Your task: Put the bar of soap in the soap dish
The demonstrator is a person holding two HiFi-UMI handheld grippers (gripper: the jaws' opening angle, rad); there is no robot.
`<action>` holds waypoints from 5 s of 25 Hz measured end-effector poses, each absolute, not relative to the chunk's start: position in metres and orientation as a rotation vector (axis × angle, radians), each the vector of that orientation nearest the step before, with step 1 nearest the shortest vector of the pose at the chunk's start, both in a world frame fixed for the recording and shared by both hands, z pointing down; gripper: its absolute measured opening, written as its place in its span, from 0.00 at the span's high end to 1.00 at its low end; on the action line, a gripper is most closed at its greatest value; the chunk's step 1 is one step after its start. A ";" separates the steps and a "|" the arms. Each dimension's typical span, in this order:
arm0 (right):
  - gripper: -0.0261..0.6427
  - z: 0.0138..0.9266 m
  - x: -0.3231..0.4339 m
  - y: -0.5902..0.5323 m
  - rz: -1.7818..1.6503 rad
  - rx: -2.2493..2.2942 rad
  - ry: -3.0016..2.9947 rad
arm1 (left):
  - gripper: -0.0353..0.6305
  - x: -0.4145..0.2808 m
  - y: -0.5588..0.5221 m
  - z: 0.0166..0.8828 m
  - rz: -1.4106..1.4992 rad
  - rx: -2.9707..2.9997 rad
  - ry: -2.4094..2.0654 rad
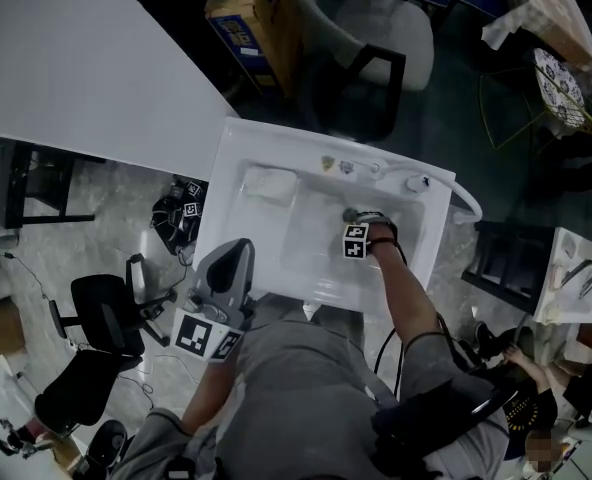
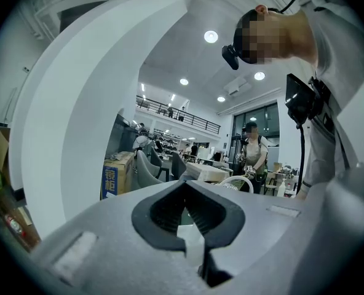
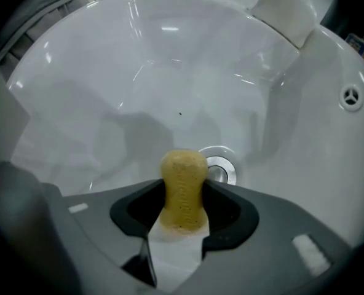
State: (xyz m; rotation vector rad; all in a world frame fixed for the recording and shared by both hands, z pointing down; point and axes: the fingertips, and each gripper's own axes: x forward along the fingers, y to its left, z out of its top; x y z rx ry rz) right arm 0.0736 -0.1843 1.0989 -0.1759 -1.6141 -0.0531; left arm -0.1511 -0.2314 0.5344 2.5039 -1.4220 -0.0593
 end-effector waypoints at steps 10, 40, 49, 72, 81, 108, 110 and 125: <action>0.68 1.075 0.054 -0.166 0.388 0.011 -1.775 | 0.96 -0.157 -0.229 0.533 -0.075 2.500 -1.419; 0.68 0.890 0.012 -0.237 1.453 0.779 -2.560 | 0.96 -0.156 -0.213 0.507 -0.222 2.532 -1.385; 0.68 0.757 0.022 -0.263 1.528 0.952 -2.925 | 0.96 -0.151 -0.226 0.479 -0.323 2.576 -1.364; 0.68 0.469 0.079 -0.251 1.241 1.038 -3.655 | 0.96 -0.161 -0.240 0.427 -0.473 2.644 -1.379; 0.68 0.474 0.070 -0.245 1.260 0.978 -3.628 | 0.96 -0.164 -0.228 0.435 -0.464 2.626 -1.390; 0.68 0.487 0.030 -0.253 1.105 0.957 -3.463 | 0.96 -0.174 -0.220 0.453 -0.443 2.569 -1.412; 0.68 0.494 0.020 -0.256 1.043 0.955 -3.404 | 0.96 -0.179 -0.221 0.452 -0.450 2.561 -1.430; 0.68 0.592 -0.075 -0.273 0.571 0.679 -2.927 | 0.96 -0.216 -0.212 0.463 -0.442 2.479 -1.551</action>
